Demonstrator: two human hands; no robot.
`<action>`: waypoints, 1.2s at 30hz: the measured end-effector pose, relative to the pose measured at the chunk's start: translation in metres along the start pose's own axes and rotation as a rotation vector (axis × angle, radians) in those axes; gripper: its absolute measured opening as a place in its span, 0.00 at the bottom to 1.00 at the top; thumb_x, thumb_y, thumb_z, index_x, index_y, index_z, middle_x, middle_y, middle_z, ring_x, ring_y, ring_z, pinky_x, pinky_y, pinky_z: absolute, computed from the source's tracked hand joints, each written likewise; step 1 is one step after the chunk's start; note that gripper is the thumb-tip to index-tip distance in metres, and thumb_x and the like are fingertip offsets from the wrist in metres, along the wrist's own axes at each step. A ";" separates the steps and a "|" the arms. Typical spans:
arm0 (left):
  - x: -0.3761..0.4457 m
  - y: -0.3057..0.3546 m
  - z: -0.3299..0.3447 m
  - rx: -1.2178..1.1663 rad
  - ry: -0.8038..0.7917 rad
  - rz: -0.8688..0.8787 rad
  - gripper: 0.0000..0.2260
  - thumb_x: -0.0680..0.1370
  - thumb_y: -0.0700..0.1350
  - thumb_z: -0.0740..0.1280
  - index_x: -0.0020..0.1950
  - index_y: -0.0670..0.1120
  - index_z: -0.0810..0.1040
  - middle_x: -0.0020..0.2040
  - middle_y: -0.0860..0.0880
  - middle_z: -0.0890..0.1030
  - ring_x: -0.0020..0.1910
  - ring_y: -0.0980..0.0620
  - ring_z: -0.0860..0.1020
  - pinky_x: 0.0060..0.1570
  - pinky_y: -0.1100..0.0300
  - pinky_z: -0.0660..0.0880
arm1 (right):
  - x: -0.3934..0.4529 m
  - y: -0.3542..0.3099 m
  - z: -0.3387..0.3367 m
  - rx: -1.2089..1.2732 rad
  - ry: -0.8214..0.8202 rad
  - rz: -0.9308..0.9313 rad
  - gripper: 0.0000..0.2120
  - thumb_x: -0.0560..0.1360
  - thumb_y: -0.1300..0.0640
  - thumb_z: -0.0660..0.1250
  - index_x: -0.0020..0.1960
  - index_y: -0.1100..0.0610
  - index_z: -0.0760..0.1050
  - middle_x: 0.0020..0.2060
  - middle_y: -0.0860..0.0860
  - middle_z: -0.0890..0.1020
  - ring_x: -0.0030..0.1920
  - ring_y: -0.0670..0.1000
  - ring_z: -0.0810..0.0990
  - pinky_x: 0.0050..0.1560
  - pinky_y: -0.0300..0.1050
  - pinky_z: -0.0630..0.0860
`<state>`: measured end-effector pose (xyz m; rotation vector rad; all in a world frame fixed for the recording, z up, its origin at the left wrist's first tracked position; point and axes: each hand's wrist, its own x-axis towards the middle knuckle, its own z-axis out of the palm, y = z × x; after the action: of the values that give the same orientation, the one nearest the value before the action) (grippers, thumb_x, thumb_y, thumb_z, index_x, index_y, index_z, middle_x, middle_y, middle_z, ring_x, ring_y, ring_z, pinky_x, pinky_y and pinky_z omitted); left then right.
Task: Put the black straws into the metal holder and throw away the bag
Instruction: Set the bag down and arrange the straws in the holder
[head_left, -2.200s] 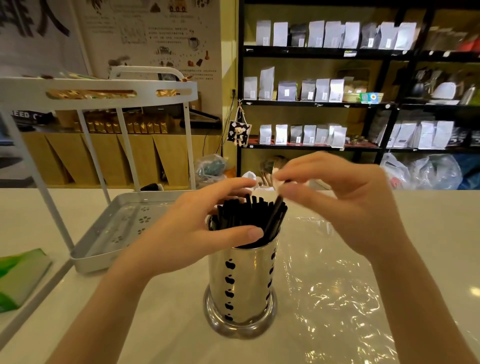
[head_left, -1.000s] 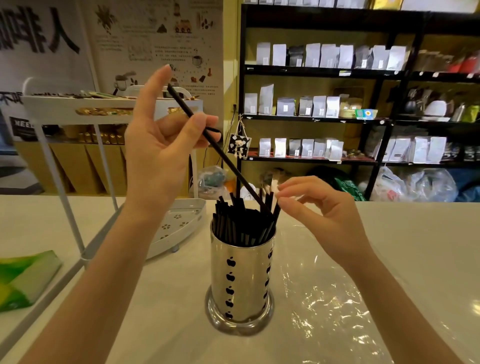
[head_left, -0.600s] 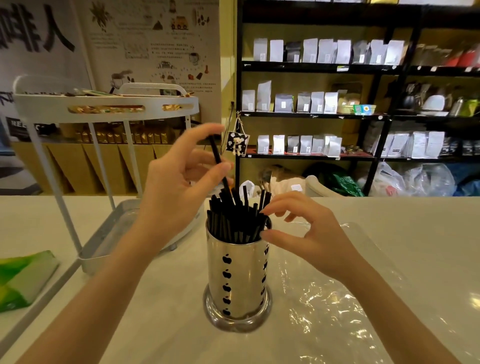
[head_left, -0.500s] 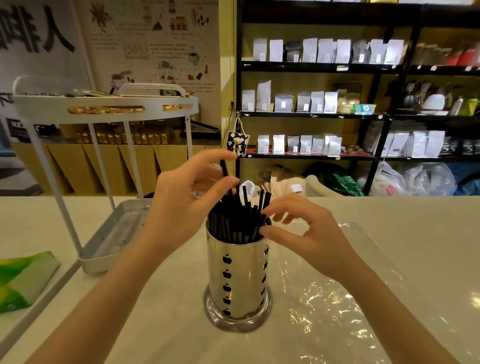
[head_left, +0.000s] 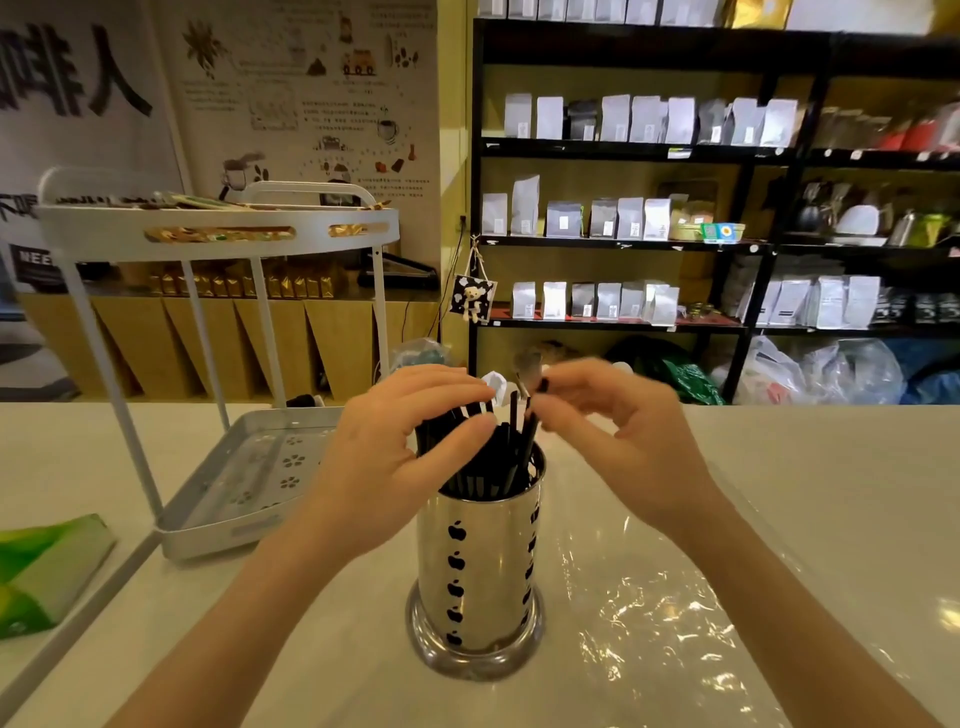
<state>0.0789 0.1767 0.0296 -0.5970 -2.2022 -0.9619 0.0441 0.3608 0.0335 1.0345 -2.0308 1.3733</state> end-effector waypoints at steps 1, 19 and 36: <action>0.002 0.003 -0.001 0.010 -0.019 -0.001 0.16 0.69 0.59 0.60 0.55 0.58 0.74 0.51 0.69 0.73 0.58 0.67 0.71 0.57 0.67 0.70 | 0.006 -0.005 -0.004 0.021 0.044 -0.016 0.12 0.73 0.63 0.68 0.50 0.47 0.76 0.36 0.41 0.81 0.39 0.44 0.81 0.42 0.36 0.79; 0.031 0.025 -0.028 -0.382 0.238 -0.064 0.10 0.68 0.44 0.67 0.49 0.47 0.79 0.43 0.59 0.83 0.36 0.58 0.82 0.37 0.72 0.76 | 0.025 -0.006 -0.046 0.670 0.586 0.331 0.04 0.73 0.62 0.66 0.43 0.54 0.77 0.30 0.46 0.84 0.32 0.42 0.81 0.36 0.33 0.79; 0.046 0.026 -0.028 -0.030 0.116 -0.021 0.16 0.71 0.43 0.69 0.56 0.55 0.74 0.40 0.57 0.81 0.41 0.59 0.81 0.45 0.71 0.77 | -0.012 0.008 -0.007 0.193 -0.048 0.402 0.06 0.73 0.59 0.67 0.42 0.53 0.83 0.38 0.53 0.84 0.37 0.44 0.80 0.36 0.34 0.76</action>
<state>0.0742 0.1783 0.0893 -0.5195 -2.0983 -1.0166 0.0450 0.3725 0.0227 0.7644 -2.2624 1.7902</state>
